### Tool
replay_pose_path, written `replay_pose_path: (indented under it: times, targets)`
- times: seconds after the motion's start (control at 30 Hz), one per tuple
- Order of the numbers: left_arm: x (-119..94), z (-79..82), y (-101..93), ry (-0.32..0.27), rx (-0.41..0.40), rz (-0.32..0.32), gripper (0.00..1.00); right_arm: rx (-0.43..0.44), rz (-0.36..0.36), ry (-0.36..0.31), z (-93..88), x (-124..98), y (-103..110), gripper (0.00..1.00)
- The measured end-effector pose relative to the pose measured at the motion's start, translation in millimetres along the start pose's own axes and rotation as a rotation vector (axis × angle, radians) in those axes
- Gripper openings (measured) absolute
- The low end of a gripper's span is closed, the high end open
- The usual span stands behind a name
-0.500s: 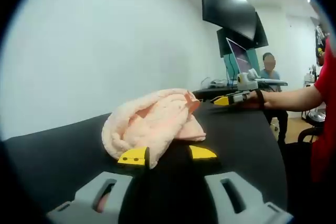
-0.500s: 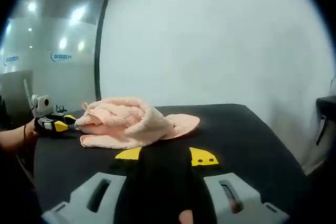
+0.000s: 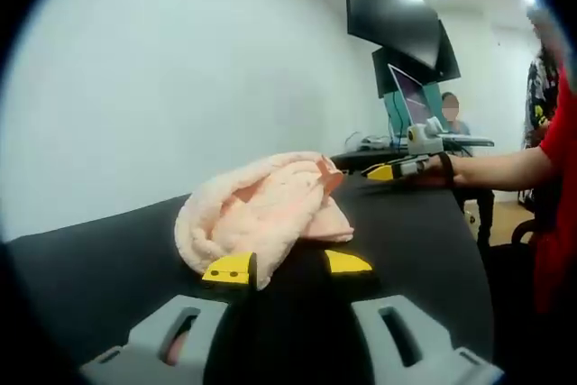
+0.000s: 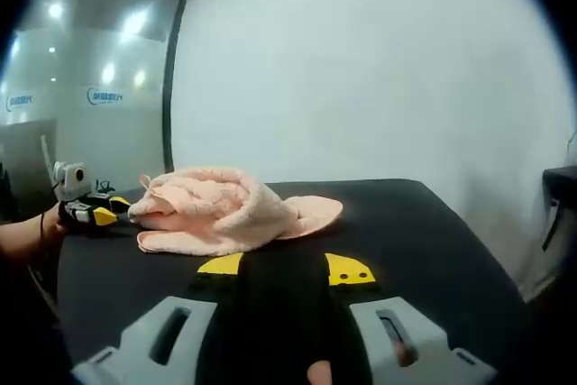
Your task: Fold the towel on the table until its edges align and the towel forms a compact rectangular stack.
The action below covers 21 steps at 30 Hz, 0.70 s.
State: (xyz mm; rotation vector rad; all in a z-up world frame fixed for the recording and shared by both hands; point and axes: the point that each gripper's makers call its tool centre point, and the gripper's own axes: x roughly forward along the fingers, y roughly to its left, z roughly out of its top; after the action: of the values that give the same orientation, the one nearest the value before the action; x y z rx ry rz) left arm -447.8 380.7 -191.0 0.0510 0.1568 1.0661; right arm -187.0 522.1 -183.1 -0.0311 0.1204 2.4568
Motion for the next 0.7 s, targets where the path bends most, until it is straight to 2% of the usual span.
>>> replay_pose_path:
  times: [0.7]
  targets:
    - [-1.0,1.2,-5.0,0.002,0.003,0.002,0.31,0.0,-0.001,-0.006,-2.2,-6.8,8.6,0.3]
